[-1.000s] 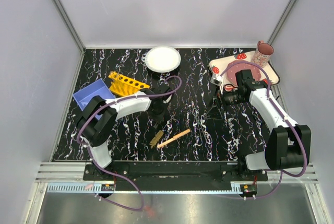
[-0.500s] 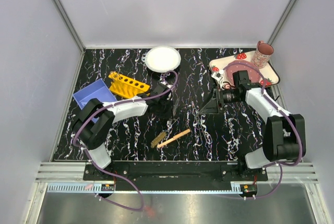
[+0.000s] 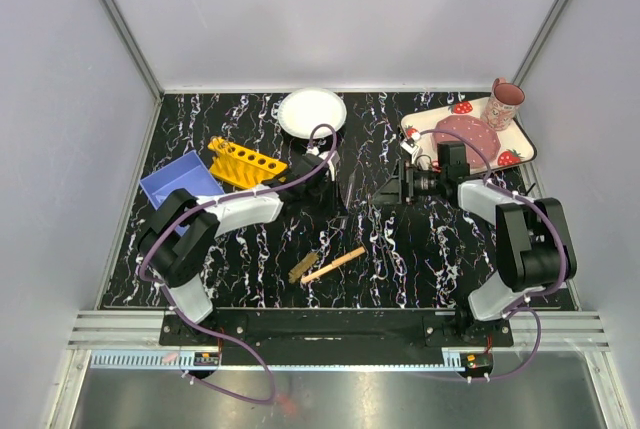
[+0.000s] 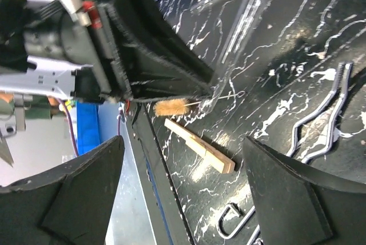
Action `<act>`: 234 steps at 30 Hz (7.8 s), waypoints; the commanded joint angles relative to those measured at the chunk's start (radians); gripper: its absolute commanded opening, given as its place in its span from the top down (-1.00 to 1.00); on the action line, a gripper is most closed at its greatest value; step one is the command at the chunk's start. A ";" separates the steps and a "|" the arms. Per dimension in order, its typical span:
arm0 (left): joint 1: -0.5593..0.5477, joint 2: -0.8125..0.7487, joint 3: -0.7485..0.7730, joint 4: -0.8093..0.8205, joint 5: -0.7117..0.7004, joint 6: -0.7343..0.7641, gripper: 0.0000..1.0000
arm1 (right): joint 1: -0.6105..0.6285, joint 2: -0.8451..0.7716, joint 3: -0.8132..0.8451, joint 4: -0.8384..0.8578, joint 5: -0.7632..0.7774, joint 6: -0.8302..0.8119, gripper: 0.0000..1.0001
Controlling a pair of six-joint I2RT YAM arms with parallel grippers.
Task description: Organize the chemistry lab equipment
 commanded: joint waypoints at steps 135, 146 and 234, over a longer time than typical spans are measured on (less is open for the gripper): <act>-0.021 -0.305 -0.028 -0.003 -0.099 -0.184 0.71 | 0.231 -0.172 0.229 -0.738 0.099 -0.941 -0.79; 0.212 -0.546 0.024 -0.372 -0.360 0.081 0.70 | 0.092 -0.291 0.231 -0.781 0.113 -0.986 -0.89; 0.452 -0.299 0.083 -0.086 -0.572 0.388 0.66 | 0.086 -0.254 0.218 -0.793 0.102 -1.009 -0.93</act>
